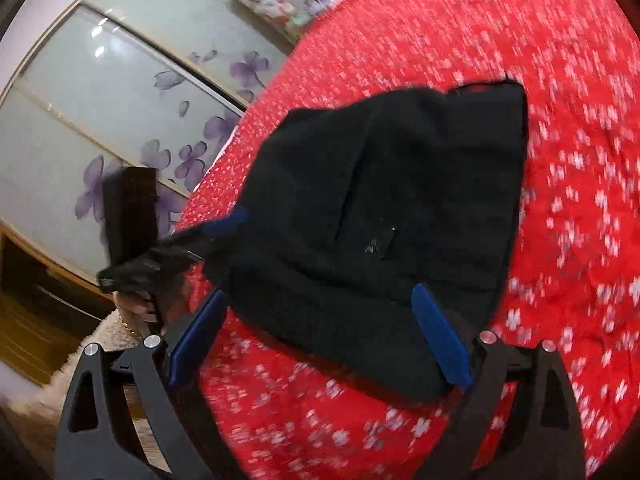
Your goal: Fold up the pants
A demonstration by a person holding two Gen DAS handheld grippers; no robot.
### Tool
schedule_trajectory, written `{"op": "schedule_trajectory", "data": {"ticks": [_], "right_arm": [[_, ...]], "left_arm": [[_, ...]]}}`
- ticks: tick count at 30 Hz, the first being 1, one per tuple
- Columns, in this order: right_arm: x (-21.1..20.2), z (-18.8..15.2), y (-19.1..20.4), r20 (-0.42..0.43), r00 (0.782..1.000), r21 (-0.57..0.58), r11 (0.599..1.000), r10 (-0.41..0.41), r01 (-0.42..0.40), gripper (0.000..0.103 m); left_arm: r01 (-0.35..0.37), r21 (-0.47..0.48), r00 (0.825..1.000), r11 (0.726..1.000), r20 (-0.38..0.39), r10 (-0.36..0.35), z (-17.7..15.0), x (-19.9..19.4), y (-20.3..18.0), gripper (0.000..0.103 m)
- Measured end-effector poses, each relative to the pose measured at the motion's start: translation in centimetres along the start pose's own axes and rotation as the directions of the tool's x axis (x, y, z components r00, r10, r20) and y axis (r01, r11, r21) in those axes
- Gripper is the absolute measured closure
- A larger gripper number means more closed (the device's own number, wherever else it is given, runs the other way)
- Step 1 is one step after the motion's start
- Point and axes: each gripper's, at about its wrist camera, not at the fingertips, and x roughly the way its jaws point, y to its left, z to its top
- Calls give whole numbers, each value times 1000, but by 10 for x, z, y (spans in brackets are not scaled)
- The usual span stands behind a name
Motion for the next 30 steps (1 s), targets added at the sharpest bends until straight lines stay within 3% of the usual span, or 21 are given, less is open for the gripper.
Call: {"op": "schedule_trajectory", "data": {"ticks": [4,7,10,14,17,19,21,27,30], "right_arm": [[-8,2,-16,42,995,86,992,85,-88,7],[-35,7,-18,103,984,145,977,143,-157,8],[-62,5,-22,193,980,147,986,53,-83,4],[-56,4,-41,164,986,234,972,1,-40,1],[-42,7,-53,137,990,285,959,-42,1,1],[-32,5,-62,114,993,318,948,-24,-14,1],[-23,3,-67,100,995,333,943,-17,-17,1],[-8,6,-76,137,990,349,934,34,-80,1],[-8,5,-81,149,988,361,929,35,-88,5]], "left_arm": [[-112,51,994,992,17,111,-4,10,-16,2],[-76,29,996,997,42,74,-6,-6,-20,2],[-33,-22,995,999,92,35,-12,-31,-11,2],[-58,-20,992,998,112,60,-23,-37,-2,2],[-128,22,984,991,130,124,-29,-35,-12,2],[-191,55,975,980,127,183,-31,-31,-21,2],[-211,64,971,975,125,202,-32,-28,-21,2],[-99,-15,986,995,133,100,-32,-35,-2,2],[-98,-13,987,995,127,99,-32,-35,-3,2]]}}
